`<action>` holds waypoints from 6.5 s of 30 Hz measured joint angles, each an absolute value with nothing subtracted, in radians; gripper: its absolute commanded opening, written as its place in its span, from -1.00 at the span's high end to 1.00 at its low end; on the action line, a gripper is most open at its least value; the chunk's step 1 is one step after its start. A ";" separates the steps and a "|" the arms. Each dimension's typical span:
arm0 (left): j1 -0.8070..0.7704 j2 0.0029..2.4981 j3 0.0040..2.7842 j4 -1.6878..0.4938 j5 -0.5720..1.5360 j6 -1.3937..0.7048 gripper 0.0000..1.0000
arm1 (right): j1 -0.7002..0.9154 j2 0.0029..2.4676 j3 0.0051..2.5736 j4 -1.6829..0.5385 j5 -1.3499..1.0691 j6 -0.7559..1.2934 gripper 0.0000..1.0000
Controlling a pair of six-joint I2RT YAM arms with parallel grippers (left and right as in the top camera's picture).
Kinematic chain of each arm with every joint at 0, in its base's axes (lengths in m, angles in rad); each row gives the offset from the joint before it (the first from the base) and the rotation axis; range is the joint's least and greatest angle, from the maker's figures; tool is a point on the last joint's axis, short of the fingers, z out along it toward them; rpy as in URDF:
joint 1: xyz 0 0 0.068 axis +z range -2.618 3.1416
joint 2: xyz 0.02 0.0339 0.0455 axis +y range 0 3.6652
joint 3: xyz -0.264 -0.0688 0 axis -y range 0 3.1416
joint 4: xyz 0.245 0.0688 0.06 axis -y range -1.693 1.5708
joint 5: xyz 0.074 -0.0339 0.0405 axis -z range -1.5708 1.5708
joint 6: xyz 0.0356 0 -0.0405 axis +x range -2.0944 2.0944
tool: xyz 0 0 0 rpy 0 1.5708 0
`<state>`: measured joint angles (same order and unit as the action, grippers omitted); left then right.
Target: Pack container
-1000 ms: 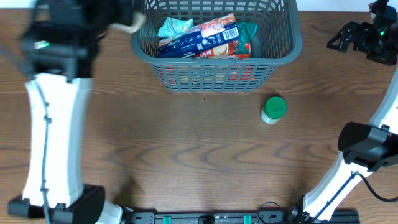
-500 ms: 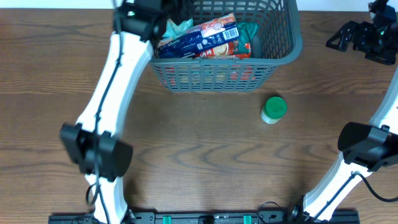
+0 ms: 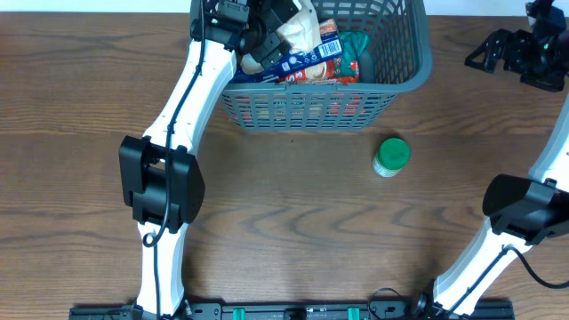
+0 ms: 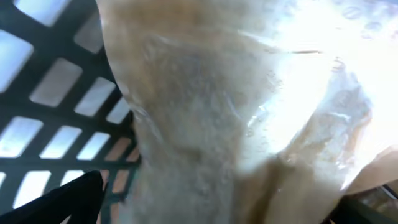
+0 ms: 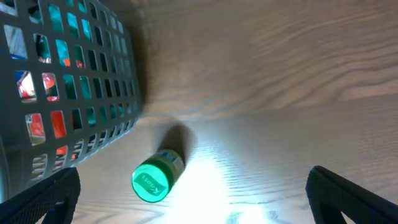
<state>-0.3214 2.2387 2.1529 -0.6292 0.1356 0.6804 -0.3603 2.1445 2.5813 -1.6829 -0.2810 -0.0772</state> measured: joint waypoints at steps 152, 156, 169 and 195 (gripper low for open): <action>0.399 1.639 1.444 -0.919 0.084 0.101 -0.97 | 0.020 1.835 1.142 -0.748 -0.104 0.191 0.97; 0.399 1.639 1.444 -0.919 0.084 0.101 -0.97 | -0.025 1.834 1.142 -0.748 -0.106 0.221 0.99; 0.399 1.639 1.444 -0.919 0.084 0.101 -0.97 | -0.178 1.834 1.192 -0.813 -0.098 0.247 0.97; 0.352 1.639 1.444 -0.923 0.084 0.102 -0.97 | 0.152 1.687 2.341 -1.205 0.025 -0.163 0.98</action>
<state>0.3515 1.6390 1.4445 -0.9226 0.0841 0.1017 0.1524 1.6871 2.3413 -1.2049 0.0250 -0.1631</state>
